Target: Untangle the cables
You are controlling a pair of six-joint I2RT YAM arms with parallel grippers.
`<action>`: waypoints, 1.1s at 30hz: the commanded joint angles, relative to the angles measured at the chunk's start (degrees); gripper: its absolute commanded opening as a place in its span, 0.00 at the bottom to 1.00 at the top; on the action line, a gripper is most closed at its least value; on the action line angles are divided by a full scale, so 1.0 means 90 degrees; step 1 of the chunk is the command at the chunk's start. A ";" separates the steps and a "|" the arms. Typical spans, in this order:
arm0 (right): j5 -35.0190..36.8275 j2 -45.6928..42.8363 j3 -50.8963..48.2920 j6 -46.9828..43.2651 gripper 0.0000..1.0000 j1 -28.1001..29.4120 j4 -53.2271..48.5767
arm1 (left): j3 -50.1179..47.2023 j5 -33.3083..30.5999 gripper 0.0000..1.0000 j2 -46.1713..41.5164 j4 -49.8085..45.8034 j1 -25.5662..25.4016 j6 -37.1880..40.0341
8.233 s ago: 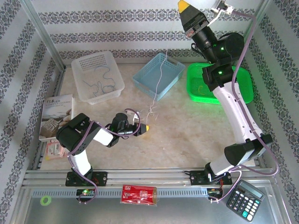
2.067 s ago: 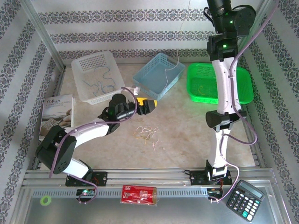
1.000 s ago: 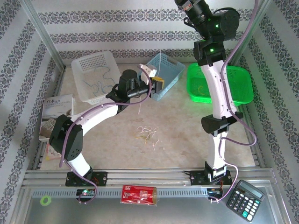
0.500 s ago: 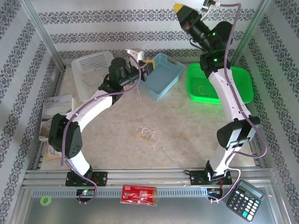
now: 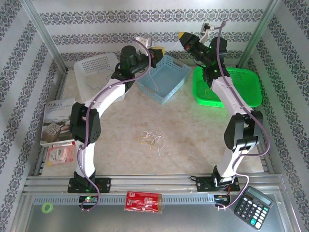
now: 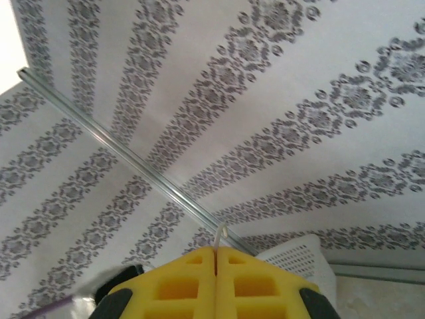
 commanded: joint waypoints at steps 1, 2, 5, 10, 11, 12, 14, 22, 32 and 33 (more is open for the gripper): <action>-0.0154 0.0269 -0.0148 -0.0302 0.00 -0.0072 0.0282 | 0.0598 0.0166 0.00 0.0415 0.0380 0.0085 -0.0107; -0.0181 0.0342 -0.0161 -0.0334 0.00 -0.0086 0.0277 | 0.0717 0.0148 0.00 0.0565 0.0409 0.0085 -0.0117; -0.0240 0.0543 -0.0193 -0.0399 0.00 -0.0104 0.0259 | 0.1051 0.0135 0.00 0.1008 0.0474 0.0100 -0.0193; -0.0331 0.0920 -0.0126 -0.0516 0.00 -0.0111 0.0182 | 0.1767 0.0151 0.00 0.1777 0.0107 0.0156 -0.0350; -0.0350 0.1002 -0.0102 -0.0529 0.00 -0.0102 0.0175 | 0.1848 0.0157 0.00 0.1920 0.0011 0.0168 -0.0367; -0.0361 0.1100 -0.0074 -0.0532 0.00 -0.0101 0.0170 | 0.1865 0.0151 0.00 0.1990 -0.0040 0.0180 -0.0369; -0.0382 0.1310 0.0012 -0.0547 0.00 -0.0091 0.0112 | 0.1777 0.0113 0.00 0.2117 -0.0215 0.0189 -0.0355; -0.0294 0.2111 0.0518 -0.0770 0.00 0.0030 -0.0292 | 0.1251 0.0116 0.19 0.2156 -0.1023 0.0227 -0.0306; 0.0149 0.2602 0.0795 -0.1073 0.00 0.0086 -0.0611 | 0.1374 0.0514 0.66 0.2125 -0.2528 0.0229 -0.0050; 0.0193 0.2594 0.0813 -0.1103 0.00 0.0079 -0.0628 | 0.1368 0.0537 0.75 0.2072 -0.2669 0.0225 0.0003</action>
